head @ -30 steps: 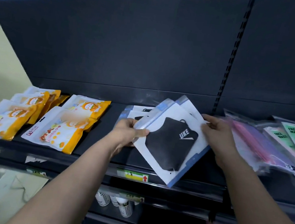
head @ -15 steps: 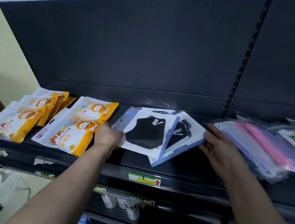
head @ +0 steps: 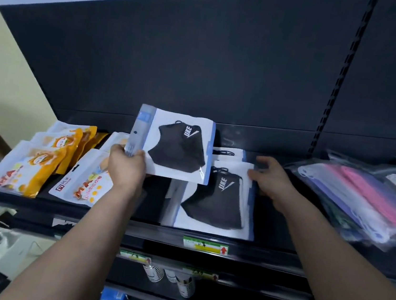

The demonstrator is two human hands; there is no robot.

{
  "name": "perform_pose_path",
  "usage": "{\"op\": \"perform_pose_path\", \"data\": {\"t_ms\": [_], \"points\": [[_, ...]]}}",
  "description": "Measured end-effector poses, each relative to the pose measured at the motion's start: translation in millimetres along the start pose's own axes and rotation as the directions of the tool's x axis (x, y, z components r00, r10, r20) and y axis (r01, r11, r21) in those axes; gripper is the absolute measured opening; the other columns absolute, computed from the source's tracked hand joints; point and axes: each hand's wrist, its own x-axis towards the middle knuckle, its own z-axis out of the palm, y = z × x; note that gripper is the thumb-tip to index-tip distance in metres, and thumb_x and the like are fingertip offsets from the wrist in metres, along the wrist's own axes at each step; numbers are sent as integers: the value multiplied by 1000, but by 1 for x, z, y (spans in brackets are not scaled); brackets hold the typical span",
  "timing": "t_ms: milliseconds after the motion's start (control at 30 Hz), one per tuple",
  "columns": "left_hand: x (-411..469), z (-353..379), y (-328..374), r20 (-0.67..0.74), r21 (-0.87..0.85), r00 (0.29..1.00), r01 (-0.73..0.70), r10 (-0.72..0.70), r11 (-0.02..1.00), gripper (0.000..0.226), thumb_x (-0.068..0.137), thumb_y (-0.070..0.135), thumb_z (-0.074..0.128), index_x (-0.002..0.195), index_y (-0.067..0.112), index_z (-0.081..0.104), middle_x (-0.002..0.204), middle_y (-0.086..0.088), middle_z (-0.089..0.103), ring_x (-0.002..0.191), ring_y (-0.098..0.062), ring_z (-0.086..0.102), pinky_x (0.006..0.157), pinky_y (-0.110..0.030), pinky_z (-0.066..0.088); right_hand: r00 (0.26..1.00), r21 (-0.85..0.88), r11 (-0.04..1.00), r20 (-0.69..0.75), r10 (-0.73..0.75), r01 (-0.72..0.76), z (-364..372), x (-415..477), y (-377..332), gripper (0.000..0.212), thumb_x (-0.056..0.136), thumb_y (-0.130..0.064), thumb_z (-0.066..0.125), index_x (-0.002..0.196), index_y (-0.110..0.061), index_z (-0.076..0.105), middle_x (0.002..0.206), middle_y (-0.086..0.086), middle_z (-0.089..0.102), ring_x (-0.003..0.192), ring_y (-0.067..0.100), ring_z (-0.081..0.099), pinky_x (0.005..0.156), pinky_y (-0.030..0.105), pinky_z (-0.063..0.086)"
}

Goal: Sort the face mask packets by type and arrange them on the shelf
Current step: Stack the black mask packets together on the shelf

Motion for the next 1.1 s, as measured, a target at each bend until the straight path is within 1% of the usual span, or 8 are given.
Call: {"op": "perform_pose_path", "data": {"t_ms": [133,200,300,500,600,800,967,1100], "points": [[9,-7,-3,-28,4,998,47,-47,999,26,89,14,60,113,7,53,102,-9,55,88,-25,54,76,-30,45,930,-529,766,175,-322,365,17,-19,-3,67,78,-40,72,138,-27,44,146,4,38,134,28,35,107,38,34],[13,-12,-9,-28,10,995,91,-91,996,29,89,15,61,116,7,52,104,-8,54,90,-26,54,78,-31,48,848,-608,609,473,-237,509,29,-39,5,65,80,-51,66,139,-40,40,157,-6,18,146,23,11,115,44,21],[17,-17,-14,-20,11,991,135,-135,991,31,89,16,62,117,8,52,105,-8,55,92,-28,56,85,-39,55,828,-699,486,551,-103,525,45,-44,23,60,91,-54,47,145,-47,22,161,-8,-3,147,21,-13,119,48,6],[20,-13,-14,70,13,981,180,-180,984,27,87,17,63,111,12,52,107,-8,57,94,-30,59,85,-47,57,837,-693,482,511,-195,536,65,-13,19,62,94,-48,47,149,-35,22,161,2,-2,147,25,-11,119,47,1],[13,-12,-16,206,39,959,189,-193,981,27,82,15,63,106,5,56,92,-10,61,82,-30,61,74,-48,59,819,-568,601,486,-306,561,61,-3,21,63,87,-39,62,144,-28,38,157,0,21,146,23,11,116,45,20],[-22,4,-34,347,311,921,63,-175,948,41,62,35,67,90,5,66,92,-16,71,83,-35,69,71,-46,60,920,-253,919,-173,-352,304,38,-21,31,42,94,-10,44,135,-21,50,127,5,61,117,25,55,87,25,39],[-35,3,-21,480,804,876,-413,-55,428,42,82,52,61,108,19,64,108,-5,67,102,-27,63,70,-28,41,933,-645,674,272,-235,358,41,-51,28,70,84,-64,50,145,-38,29,160,0,13,147,26,10,116,39,21],[-24,7,-16,606,742,794,-545,-42,391,72,77,43,73,137,20,40,133,-7,51,124,-30,47,91,-38,44,956,-585,758,223,-191,287,39,-52,25,87,76,-66,60,148,-36,21,160,-2,7,145,21,19,113,38,27]]}}
